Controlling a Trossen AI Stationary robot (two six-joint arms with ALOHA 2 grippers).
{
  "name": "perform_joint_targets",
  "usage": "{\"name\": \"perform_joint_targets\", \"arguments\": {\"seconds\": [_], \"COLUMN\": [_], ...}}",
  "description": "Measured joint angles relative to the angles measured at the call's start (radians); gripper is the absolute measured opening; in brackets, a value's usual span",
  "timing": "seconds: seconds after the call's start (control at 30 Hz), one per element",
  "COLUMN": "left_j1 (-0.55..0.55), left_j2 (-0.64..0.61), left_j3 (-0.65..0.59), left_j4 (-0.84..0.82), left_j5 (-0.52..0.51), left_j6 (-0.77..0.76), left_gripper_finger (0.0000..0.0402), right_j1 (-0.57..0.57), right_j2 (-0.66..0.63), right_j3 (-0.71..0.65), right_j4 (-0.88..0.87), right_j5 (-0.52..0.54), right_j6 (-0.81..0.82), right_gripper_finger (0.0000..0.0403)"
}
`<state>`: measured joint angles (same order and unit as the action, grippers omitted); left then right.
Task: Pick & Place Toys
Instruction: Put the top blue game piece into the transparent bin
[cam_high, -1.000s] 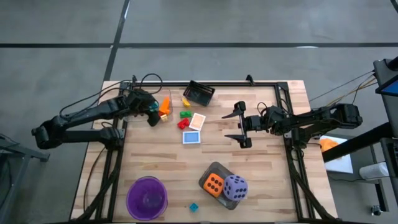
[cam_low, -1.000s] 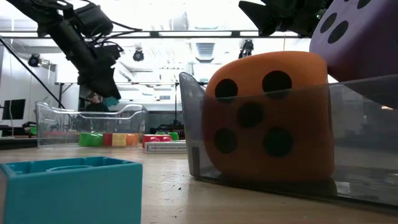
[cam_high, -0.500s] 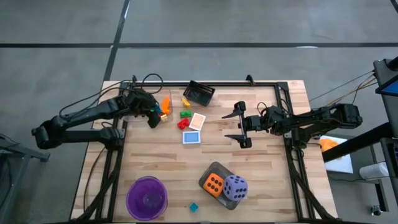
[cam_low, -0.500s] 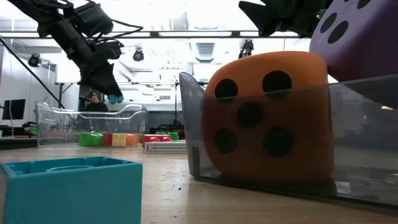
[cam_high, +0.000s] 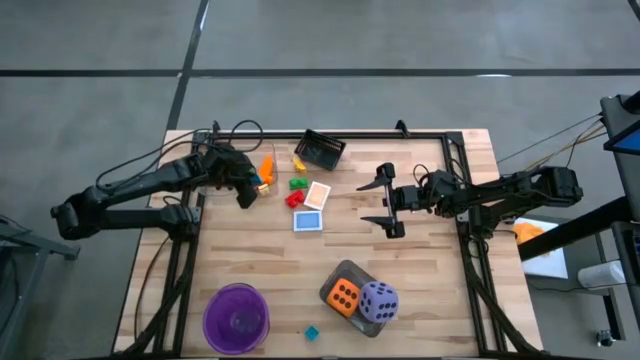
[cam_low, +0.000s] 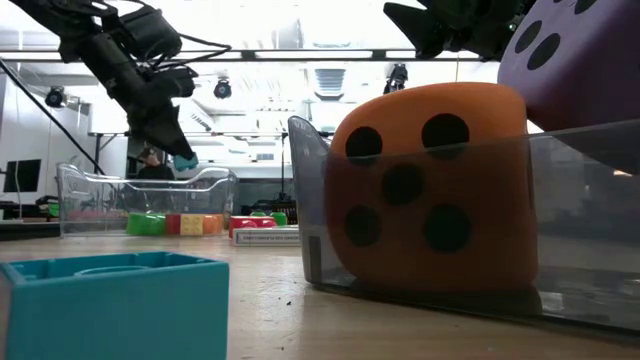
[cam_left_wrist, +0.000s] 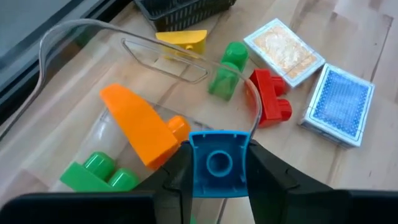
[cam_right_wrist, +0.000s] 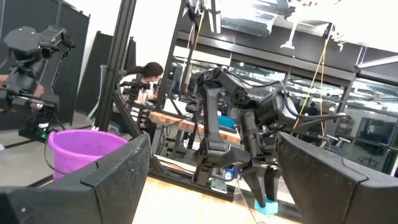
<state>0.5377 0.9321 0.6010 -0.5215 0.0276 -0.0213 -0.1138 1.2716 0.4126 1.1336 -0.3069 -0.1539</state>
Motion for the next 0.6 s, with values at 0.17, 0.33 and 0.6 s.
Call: {"name": "perform_joint_targets", "arguments": {"seconds": [0.17, 0.33, 0.6], "left_j1": [0.0, -0.018, -0.026], "left_j2": [0.0, -0.001, 0.01], "left_j3": [0.001, 0.001, 0.001], "left_j4": [0.004, 0.021, -0.028], "left_j5": [0.02, 0.022, -0.017], "left_j6": [0.072, 0.173, 0.258], "left_gripper_finger": [0.0102, 0.0252, 0.034], "right_j1": [0.0, 0.0, 0.0], "right_j2": [0.0, 0.0, 0.0], "right_j3": [0.0, 0.0, 0.0], "right_j4": [-0.001, -0.006, -0.019], "right_j5": [0.0, 0.005, 0.05], "right_j6": [0.0, -0.003, -0.004], "right_gripper_finger": [0.0339, 0.0339, 0.0339]}}
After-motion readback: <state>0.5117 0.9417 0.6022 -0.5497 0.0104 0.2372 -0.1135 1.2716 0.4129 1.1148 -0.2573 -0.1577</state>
